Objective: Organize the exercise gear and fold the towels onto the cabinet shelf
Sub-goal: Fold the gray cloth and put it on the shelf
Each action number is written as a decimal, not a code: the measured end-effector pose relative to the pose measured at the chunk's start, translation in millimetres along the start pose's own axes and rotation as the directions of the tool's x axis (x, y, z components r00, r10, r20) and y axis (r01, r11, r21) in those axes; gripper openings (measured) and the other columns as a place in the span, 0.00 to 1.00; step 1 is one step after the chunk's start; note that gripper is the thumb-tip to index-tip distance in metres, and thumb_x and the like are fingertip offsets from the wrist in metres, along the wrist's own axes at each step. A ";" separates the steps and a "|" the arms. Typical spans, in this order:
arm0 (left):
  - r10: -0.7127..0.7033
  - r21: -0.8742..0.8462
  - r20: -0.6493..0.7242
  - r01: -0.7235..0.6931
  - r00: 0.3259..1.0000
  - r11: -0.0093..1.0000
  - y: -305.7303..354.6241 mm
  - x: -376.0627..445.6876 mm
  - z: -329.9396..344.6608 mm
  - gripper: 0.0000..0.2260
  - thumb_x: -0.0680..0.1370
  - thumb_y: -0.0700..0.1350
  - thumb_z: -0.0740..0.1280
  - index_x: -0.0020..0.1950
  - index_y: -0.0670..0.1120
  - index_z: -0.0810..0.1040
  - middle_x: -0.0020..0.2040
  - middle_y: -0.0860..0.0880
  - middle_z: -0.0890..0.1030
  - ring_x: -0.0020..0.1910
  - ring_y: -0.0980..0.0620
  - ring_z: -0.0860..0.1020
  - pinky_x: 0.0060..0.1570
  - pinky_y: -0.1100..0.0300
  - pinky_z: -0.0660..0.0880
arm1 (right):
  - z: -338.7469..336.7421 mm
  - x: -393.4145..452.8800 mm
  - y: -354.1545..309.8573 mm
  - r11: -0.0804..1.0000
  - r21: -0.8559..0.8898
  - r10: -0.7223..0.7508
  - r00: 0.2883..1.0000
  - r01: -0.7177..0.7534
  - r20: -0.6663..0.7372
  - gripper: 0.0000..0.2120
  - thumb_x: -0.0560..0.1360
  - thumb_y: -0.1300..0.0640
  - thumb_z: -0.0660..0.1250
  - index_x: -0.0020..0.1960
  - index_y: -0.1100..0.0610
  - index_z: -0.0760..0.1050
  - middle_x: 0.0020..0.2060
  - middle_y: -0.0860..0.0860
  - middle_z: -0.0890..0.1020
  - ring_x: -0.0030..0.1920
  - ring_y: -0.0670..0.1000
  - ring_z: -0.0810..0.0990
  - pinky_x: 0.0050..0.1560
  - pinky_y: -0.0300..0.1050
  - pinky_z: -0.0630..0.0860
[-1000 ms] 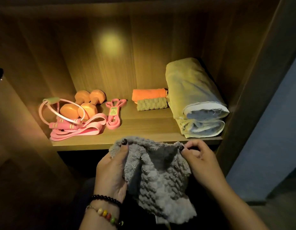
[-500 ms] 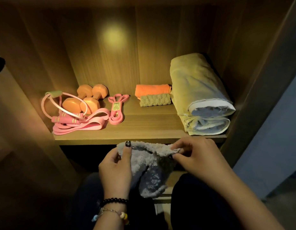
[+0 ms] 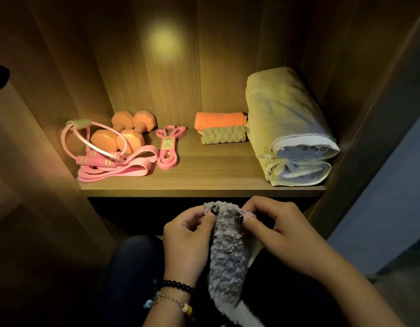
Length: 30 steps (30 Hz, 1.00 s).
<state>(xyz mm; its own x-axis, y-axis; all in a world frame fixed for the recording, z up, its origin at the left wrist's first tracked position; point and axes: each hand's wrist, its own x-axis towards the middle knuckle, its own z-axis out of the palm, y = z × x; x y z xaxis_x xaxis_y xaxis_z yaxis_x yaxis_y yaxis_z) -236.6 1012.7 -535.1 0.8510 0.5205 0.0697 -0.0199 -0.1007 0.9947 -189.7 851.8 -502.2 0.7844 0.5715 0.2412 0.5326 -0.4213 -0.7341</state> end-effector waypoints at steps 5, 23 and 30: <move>0.041 -0.010 0.070 -0.041 0.997 0.999 0.2 -2.6 -0.9 0.11 0.77 0.36 0.68 0.42 0.51 0.83 0.40 0.53 0.86 0.41 0.58 0.83 0.40 0.67 0.76 | 3.9 -1.6 -2.8 0.975 0.220 0.025 1.000 -0.028 0.017 0.02 0.74 0.52 0.67 0.44 0.46 0.79 0.41 0.43 0.83 0.43 0.43 0.81 0.45 0.42 0.77; 0.149 -0.158 0.374 -0.096 0.915 0.983 2.4 -11.8 -7.2 0.10 0.73 0.43 0.67 0.52 0.45 0.83 0.48 0.51 0.86 0.50 0.55 0.83 0.47 0.67 0.76 | 12.8 -5.3 8.1 0.959 0.264 0.146 0.980 -0.106 -0.137 0.05 0.73 0.61 0.71 0.42 0.52 0.82 0.39 0.46 0.84 0.42 0.44 0.82 0.47 0.45 0.79; 0.119 -0.046 0.292 -0.110 0.949 0.993 -9.5 -5.2 -7.0 0.12 0.78 0.34 0.64 0.47 0.47 0.83 0.43 0.51 0.85 0.44 0.56 0.83 0.43 0.66 0.77 | 19.2 -12.7 10.7 0.976 0.210 0.059 0.998 -0.059 0.008 0.04 0.77 0.56 0.67 0.47 0.51 0.81 0.42 0.46 0.83 0.45 0.45 0.81 0.48 0.50 0.78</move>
<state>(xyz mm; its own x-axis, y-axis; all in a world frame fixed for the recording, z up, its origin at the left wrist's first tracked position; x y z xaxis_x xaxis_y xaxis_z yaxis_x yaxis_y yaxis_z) -244.4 1016.9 -544.4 0.9584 0.2346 0.1625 -0.1377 -0.1184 0.9834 -200.1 853.6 -525.3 0.8116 0.5516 0.1923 0.4067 -0.2974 -0.8638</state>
